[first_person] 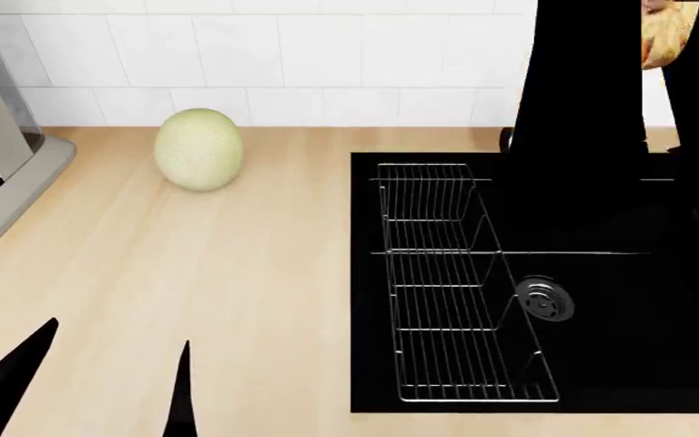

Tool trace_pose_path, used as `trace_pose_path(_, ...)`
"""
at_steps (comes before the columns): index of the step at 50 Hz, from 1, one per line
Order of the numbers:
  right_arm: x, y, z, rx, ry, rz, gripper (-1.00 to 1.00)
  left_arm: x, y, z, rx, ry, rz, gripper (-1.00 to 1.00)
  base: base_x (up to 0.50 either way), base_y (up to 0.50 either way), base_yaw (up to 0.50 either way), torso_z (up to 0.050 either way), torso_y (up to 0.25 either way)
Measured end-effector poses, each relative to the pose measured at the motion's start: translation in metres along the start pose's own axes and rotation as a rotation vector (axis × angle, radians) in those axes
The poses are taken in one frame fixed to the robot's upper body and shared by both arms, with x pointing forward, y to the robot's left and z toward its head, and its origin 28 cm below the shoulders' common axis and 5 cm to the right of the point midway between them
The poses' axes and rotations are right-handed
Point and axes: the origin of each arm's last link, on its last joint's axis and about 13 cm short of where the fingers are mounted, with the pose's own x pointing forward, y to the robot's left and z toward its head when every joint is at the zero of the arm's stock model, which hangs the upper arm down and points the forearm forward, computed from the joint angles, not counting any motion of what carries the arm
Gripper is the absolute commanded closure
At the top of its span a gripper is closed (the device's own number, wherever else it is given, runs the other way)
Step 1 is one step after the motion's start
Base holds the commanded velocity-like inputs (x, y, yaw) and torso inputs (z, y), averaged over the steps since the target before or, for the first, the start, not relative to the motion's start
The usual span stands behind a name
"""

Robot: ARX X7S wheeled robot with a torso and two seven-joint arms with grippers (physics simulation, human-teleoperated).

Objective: Pick the jam and bar from the counter and place them in the cabinets closest to them.

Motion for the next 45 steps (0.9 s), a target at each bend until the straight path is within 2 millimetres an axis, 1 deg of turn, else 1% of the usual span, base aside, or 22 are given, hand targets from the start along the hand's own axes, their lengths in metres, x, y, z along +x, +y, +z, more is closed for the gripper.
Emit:
trace_pose_path(9,0.003,-0.007,0.025,-0.054,-0.170,-0.060,1.00,0.001,0.000,0.001,0.000,-0.004,-0.005,-1.00,0.00,0.00,0.00,0.000,0.000)
trace_pose_path(13,0.010,-0.008,0.034,-0.069,-0.209,-0.074,1.00,0.001,0.000,0.001,0.001,-0.005,-0.012,-1.00,0.00,0.00,0.00,0.000,0.000)
trace_pose_path(17,0.021,-0.010,0.042,-0.083,-0.236,-0.088,1.00,0.001,-0.001,0.001,0.002,-0.005,-0.018,-1.00,0.00,0.00,0.00,0.000,0.000)
trace_pose_path(25,0.053,-0.016,0.059,-0.119,-0.270,-0.127,1.00,0.002,-0.001,0.001,0.000,-0.004,-0.022,-1.00,0.00,0.00,0.00,0.000,0.000)
trace_pose_path(32,0.084,-0.023,0.071,-0.133,-0.263,-0.167,1.00,0.003,-0.002,0.002,0.000,-0.001,-0.024,-1.00,0.00,0.00,0.00,0.000,0.000)
trace_pose_path(39,0.118,-0.031,0.080,-0.140,-0.233,-0.211,1.00,0.004,-0.003,0.002,0.000,0.000,-0.026,-1.00,0.00,0.00,0.00,0.000,0.000)
trace_pose_path(45,0.151,-0.037,0.083,-0.152,-0.184,-0.243,1.00,0.004,-0.003,0.001,0.002,0.001,-0.029,-1.00,0.00,0.00,0.00,0.000,0.000)
